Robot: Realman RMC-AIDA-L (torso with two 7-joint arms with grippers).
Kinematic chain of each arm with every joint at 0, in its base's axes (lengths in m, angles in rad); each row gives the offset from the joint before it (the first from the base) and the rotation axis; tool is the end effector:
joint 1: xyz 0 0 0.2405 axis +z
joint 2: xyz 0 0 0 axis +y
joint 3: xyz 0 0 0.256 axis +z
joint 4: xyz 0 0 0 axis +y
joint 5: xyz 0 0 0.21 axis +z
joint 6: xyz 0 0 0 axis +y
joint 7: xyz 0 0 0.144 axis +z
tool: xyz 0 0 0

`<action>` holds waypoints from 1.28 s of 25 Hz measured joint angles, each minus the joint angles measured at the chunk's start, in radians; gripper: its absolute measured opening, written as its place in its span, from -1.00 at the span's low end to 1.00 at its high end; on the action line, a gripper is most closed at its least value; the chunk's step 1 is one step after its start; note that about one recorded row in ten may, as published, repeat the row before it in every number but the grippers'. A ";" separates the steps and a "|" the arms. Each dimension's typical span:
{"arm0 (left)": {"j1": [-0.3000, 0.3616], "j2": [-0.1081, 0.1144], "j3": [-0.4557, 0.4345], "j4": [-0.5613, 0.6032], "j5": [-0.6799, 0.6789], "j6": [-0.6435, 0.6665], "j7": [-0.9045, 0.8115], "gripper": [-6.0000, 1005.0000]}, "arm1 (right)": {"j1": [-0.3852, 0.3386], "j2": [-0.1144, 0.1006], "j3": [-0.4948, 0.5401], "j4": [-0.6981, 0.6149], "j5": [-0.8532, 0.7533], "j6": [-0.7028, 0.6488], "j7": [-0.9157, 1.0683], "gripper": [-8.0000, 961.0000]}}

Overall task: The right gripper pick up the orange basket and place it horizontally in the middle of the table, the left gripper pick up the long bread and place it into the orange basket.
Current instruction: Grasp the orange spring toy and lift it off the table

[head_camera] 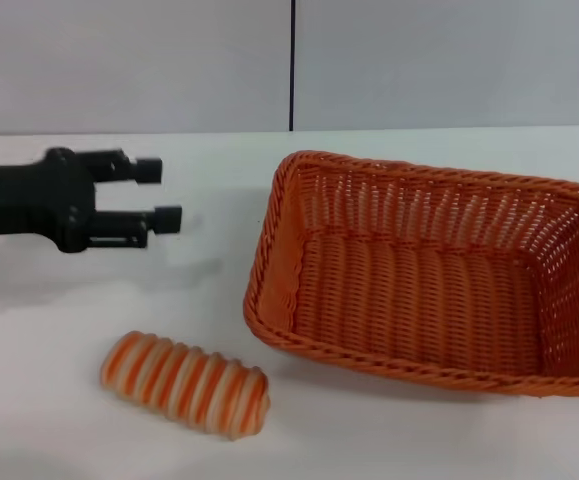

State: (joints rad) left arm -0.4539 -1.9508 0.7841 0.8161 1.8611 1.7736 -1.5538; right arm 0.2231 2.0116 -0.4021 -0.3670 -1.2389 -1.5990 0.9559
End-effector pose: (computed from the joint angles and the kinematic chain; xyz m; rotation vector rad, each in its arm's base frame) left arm -0.2603 0.3153 0.0685 -2.8123 -0.6073 -0.7378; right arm 0.3655 0.2586 0.1062 -1.6259 0.5575 1.1090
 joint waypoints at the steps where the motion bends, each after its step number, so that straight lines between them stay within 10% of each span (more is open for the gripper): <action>1: 0.000 0.000 0.000 0.000 0.000 0.000 0.000 0.53 | -0.004 0.000 0.000 0.000 0.000 0.002 -0.001 0.08; 9: -0.008 -0.031 -0.041 0.000 0.074 -0.005 0.010 0.53 | -0.018 -0.003 0.010 0.003 0.000 0.008 -0.001 0.08; 32: 0.110 0.000 -0.074 -0.054 0.266 -0.013 0.008 0.53 | 0.017 0.000 0.001 0.004 0.001 0.029 -0.002 0.08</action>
State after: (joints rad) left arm -0.3443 -1.9511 0.7104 0.7624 2.1273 1.7607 -1.5461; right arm 0.2399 2.0114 -0.4011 -0.3627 -1.2378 -1.5702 0.9540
